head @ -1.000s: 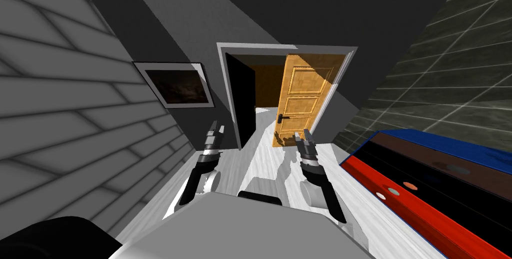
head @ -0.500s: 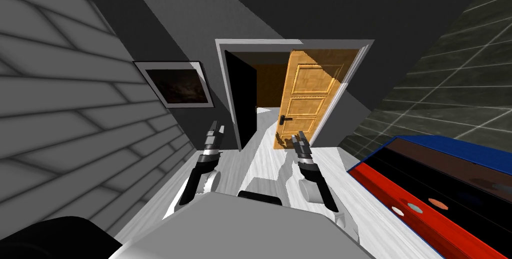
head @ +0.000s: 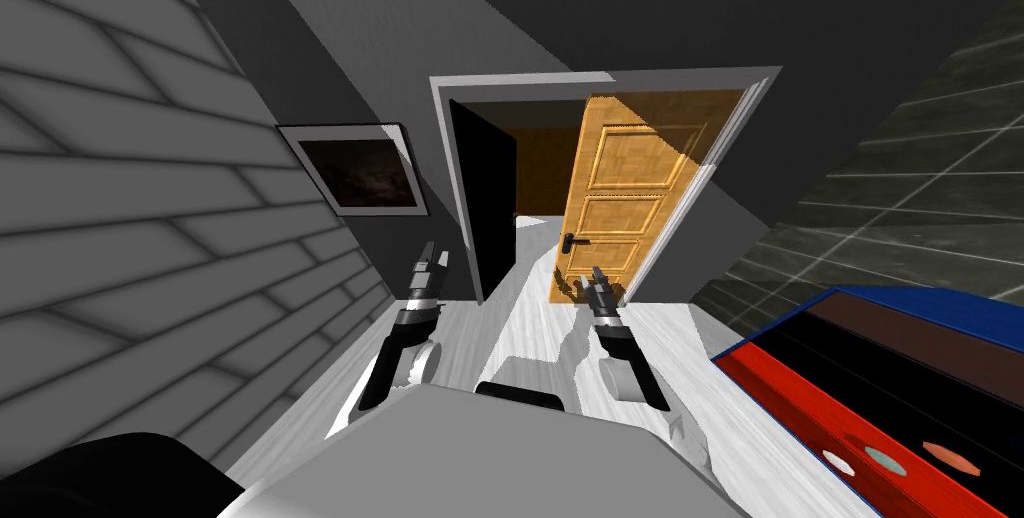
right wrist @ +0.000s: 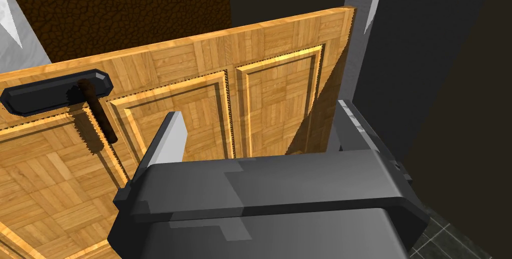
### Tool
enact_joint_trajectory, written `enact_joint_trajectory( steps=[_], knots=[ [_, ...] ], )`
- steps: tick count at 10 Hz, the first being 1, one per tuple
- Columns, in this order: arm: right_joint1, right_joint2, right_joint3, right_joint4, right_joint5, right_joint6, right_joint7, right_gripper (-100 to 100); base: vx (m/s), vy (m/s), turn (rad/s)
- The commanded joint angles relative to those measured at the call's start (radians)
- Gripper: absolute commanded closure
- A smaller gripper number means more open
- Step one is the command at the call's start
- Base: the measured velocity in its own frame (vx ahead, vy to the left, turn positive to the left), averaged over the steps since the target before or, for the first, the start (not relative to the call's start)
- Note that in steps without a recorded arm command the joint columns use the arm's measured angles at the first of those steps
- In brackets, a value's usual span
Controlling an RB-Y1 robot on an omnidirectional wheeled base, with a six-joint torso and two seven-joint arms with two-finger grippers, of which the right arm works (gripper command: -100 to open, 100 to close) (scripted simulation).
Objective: Push the door open
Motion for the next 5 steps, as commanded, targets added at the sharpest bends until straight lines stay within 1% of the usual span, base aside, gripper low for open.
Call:
enact_joint_trajectory(
  steps=[1, 5],
  knots=[
    [-0.018, -0.020, 0.002, 0.043, -0.013, 0.007, -0.015, -100, 0.087, -0.058, 0.074],
    [-0.067, -0.069, 0.010, 0.164, -0.045, 0.009, -0.051, -100, 0.094, -0.049, 0.076]
  ],
)
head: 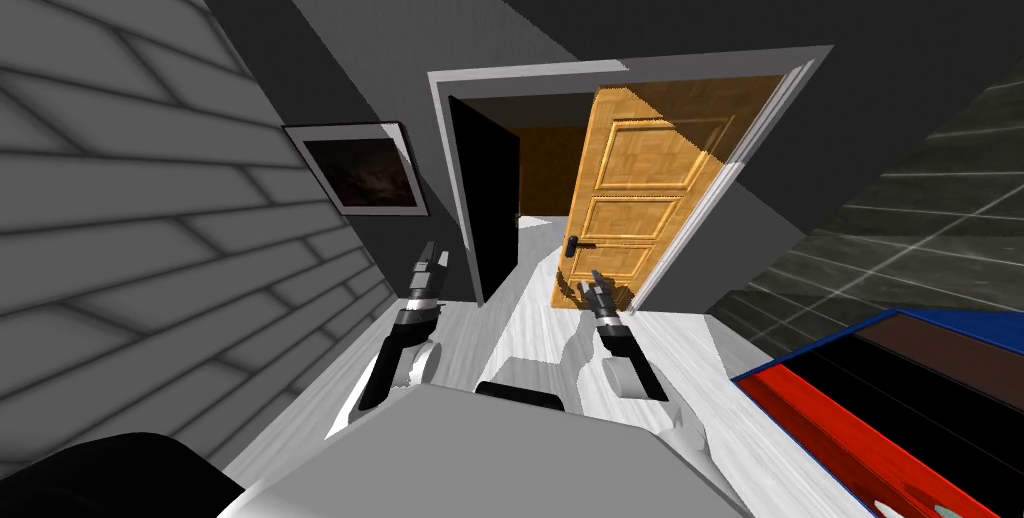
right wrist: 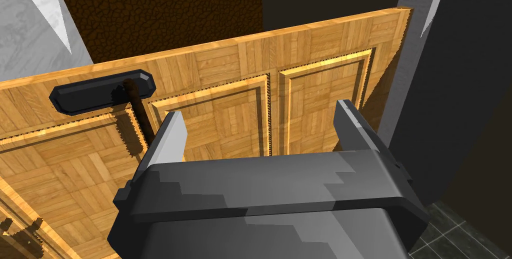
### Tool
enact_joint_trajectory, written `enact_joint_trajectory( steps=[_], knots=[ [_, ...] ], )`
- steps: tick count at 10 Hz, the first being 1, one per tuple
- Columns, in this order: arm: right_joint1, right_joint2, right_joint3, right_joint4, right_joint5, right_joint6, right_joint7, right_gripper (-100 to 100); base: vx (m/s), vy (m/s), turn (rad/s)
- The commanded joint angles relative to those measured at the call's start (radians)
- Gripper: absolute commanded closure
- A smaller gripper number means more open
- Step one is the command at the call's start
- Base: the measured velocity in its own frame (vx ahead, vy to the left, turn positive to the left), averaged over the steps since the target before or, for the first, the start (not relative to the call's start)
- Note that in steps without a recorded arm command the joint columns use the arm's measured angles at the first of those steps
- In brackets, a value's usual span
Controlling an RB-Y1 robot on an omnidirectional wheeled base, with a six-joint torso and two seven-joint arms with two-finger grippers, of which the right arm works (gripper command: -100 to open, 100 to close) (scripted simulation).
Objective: Push the door open
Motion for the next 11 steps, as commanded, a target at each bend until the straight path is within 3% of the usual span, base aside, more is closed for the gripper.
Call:
enact_joint_trajectory(
  steps=[1, 11],
  knots=[
    [-0.024, -0.021, 0.003, 0.050, -0.013, 0.000, -0.016, -100, 0.079, -0.063, 0.081],
    [-0.138, -0.136, 0.020, 0.348, -0.088, 0.007, -0.101, -100, 0.087, -0.061, 0.073]
  ],
)
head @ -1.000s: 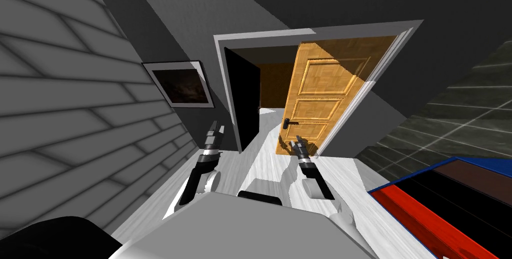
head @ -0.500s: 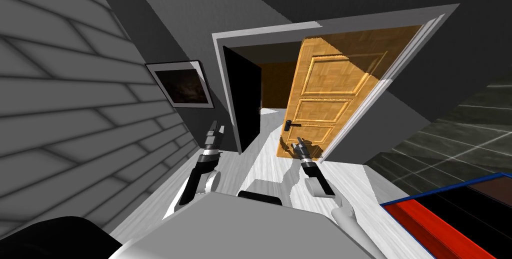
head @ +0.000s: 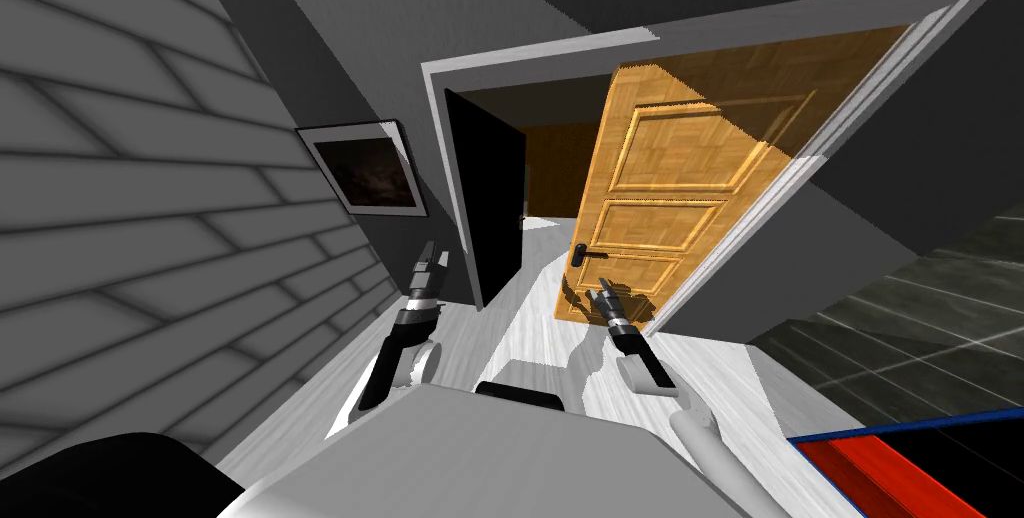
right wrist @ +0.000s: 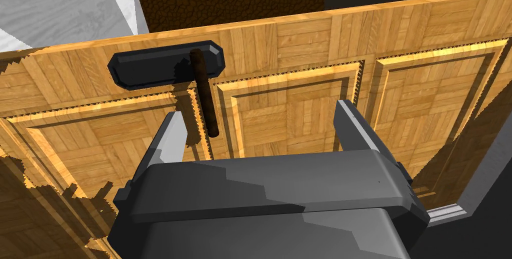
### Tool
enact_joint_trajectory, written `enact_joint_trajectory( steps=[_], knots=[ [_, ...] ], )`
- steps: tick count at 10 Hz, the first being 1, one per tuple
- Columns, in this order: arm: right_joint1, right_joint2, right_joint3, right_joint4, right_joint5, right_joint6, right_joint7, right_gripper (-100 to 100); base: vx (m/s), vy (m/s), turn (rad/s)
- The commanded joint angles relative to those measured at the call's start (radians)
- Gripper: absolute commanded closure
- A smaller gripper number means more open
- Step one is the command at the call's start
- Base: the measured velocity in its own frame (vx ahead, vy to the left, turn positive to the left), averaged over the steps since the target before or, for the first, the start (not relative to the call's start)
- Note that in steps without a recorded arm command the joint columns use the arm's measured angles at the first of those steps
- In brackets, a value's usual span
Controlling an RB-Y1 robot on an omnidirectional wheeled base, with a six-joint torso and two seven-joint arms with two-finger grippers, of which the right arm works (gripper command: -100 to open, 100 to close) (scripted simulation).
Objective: Push the door open
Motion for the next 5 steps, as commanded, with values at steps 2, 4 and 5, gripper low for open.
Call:
enact_joint_trajectory(
  steps=[2, 4, 5],
  knots=[
    [-0.030, -0.025, 0.005, 0.076, -0.017, 0.000, -0.020, -100, 0.092, -0.064, 0.067],
    [-0.049, -0.045, 0.008, 0.125, -0.030, 0.001, -0.034, -100, 0.087, -0.067, 0.055],
    [-0.058, -0.054, 0.009, 0.147, -0.035, 0.002, -0.040, -100, 0.080, -0.053, 0.065]
  ],
)
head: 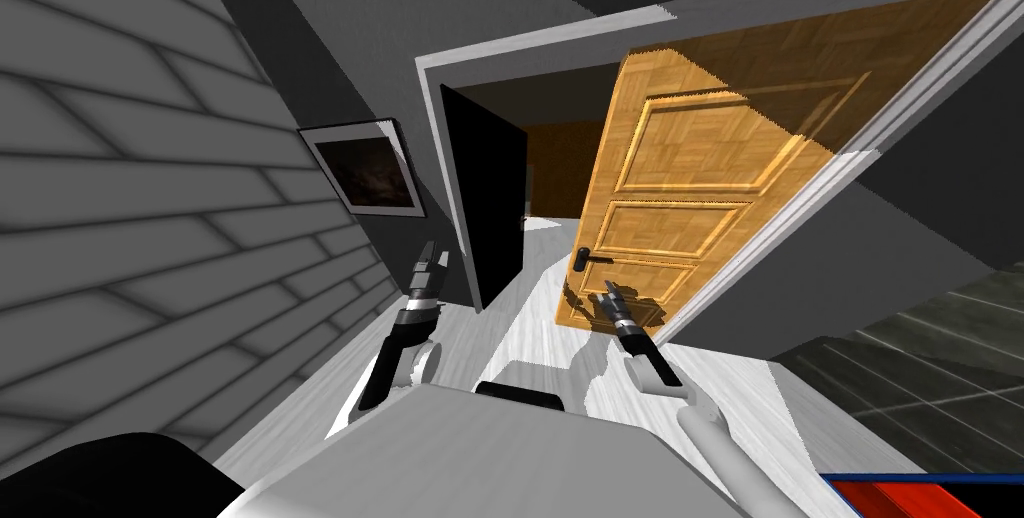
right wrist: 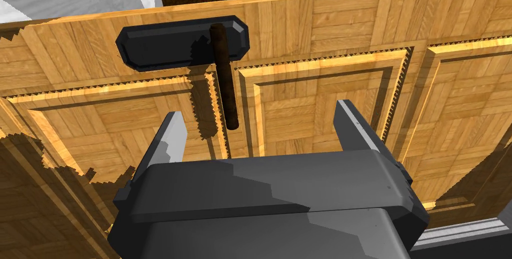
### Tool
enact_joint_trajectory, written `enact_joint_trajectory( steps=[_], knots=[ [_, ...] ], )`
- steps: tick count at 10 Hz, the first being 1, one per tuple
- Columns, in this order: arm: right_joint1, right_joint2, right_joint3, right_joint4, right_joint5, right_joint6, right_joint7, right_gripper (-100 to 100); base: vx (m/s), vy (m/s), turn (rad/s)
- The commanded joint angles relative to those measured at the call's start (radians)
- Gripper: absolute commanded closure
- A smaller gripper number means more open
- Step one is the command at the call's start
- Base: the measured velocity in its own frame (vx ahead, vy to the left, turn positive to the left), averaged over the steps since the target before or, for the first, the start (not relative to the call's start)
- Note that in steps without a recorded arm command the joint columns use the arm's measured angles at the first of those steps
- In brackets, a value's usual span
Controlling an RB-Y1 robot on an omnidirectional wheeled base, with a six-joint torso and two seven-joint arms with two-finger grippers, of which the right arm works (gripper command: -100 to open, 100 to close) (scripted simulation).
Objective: Push the door open
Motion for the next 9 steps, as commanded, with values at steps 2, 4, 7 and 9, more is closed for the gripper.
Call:
enact_joint_trajectory(
  steps=[2, 4, 7, 9],
  knots=[
    [-0.027, -0.023, 0.004, 0.062, -0.015, 0.003, -0.018, -100, 0.087, -0.068, 0.052],
    [-0.041, -0.038, 0.006, 0.099, -0.025, 0.003, -0.029, -100, 0.079, -0.042, 0.047],
    [-0.066, -0.062, 0.010, 0.162, -0.041, 0.005, -0.047, -100, 0.103, -0.062, 0.054],
    [-0.082, -0.079, 0.012, 0.203, -0.051, 0.006, -0.059, -100, 0.102, -0.055, 0.046]
  ],
)
